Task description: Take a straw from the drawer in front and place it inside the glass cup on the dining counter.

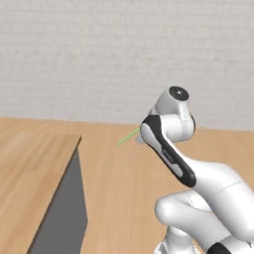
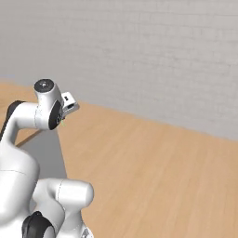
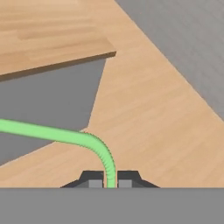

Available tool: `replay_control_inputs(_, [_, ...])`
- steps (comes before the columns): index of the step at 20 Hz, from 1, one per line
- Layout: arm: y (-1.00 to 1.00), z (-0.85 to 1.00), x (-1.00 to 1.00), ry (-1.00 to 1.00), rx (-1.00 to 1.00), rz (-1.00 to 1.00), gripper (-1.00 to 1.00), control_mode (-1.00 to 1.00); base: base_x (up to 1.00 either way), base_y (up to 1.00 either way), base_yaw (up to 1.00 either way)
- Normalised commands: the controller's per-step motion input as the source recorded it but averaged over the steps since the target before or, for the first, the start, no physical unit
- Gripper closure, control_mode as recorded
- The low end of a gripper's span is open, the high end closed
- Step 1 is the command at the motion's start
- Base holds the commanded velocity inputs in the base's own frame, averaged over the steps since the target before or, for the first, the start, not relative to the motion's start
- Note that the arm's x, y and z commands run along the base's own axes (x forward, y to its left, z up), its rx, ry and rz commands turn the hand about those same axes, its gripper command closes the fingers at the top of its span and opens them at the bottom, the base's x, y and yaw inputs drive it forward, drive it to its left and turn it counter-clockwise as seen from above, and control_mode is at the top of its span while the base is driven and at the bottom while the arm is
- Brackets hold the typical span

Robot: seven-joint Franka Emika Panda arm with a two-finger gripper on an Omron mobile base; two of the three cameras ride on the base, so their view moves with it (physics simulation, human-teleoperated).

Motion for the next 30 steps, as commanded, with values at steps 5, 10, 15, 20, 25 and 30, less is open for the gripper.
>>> replay_control_inputs(5, [0.00,0.00,0.00,0.00,0.00,0.00,1.00,1.00,0.89,-0.66,0.44])
replay_control_inputs(10, [0.00,0.00,0.00,0.00,0.00,0.00,1.00,1.00,0.86,-0.67,0.44])
replay_control_inputs(15, [0.00,0.00,0.00,0.00,0.00,0.00,1.00,1.00,0.85,-0.66,0.45])
replay_control_inputs(20, [0.00,0.00,0.00,0.00,0.00,0.00,1.00,1.00,0.82,-0.66,0.45])
replay_control_inputs(25, [0.00,0.00,0.00,0.00,0.00,0.00,1.00,1.00,0.86,-0.64,0.45])
replay_control_inputs(30, [0.00,0.00,0.00,0.00,0.00,0.00,1.00,1.00,0.87,-0.65,0.45])
